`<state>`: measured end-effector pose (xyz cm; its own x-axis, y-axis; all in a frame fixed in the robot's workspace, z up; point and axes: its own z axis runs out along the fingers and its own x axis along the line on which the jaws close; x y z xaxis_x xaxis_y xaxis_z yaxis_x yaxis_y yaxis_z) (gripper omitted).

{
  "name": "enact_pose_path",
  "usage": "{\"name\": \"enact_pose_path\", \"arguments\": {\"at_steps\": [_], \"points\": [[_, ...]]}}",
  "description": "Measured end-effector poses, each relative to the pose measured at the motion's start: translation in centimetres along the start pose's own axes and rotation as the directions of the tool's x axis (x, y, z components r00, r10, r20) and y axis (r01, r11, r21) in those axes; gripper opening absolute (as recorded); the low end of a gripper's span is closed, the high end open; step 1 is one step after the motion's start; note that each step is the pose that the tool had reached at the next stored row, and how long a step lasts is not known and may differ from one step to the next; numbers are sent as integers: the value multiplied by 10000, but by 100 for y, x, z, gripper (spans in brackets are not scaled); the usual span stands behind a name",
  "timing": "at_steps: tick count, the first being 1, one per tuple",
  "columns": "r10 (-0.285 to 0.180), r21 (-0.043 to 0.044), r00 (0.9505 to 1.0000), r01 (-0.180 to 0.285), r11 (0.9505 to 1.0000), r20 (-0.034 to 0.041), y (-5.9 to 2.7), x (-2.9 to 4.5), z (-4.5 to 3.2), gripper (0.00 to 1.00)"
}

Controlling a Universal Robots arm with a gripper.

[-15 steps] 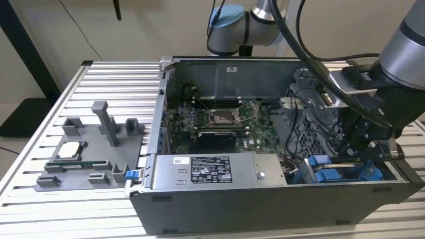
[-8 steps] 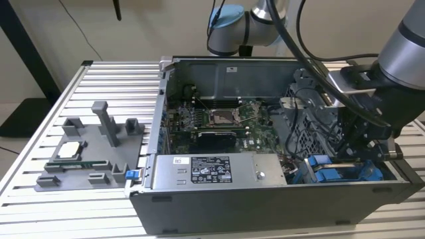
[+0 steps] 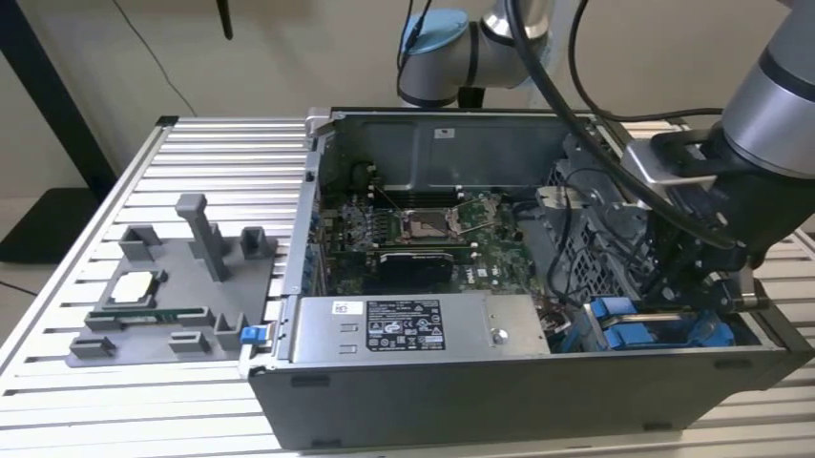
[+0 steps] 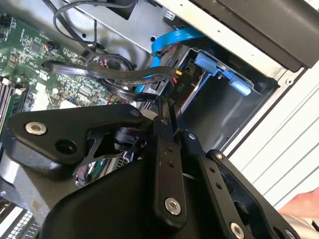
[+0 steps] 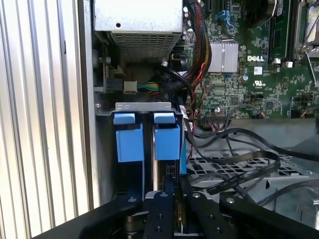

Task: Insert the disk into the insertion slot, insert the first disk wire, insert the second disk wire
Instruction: 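Insert the second disk wire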

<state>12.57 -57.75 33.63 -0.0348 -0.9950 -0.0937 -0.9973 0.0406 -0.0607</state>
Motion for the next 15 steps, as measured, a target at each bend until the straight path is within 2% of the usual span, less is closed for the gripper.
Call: {"name": "enact_pose_path", "arguments": {"at_steps": [3, 4, 7, 11, 15], "points": [[2, 0, 10000, -2, 10000, -3, 1, 1, 12, 0], [2, 2, 10000, -2, 10000, 5, 0, 1, 16, 100], [2, -1, 10000, -2, 10000, 11, -2, -2, -23, 100], [5, 0, 10000, -5, 10000, 4, -10, -16, -161, 100], [9, 0, 10000, -9, 10000, 3, -16, -25, -264, 100]]}}
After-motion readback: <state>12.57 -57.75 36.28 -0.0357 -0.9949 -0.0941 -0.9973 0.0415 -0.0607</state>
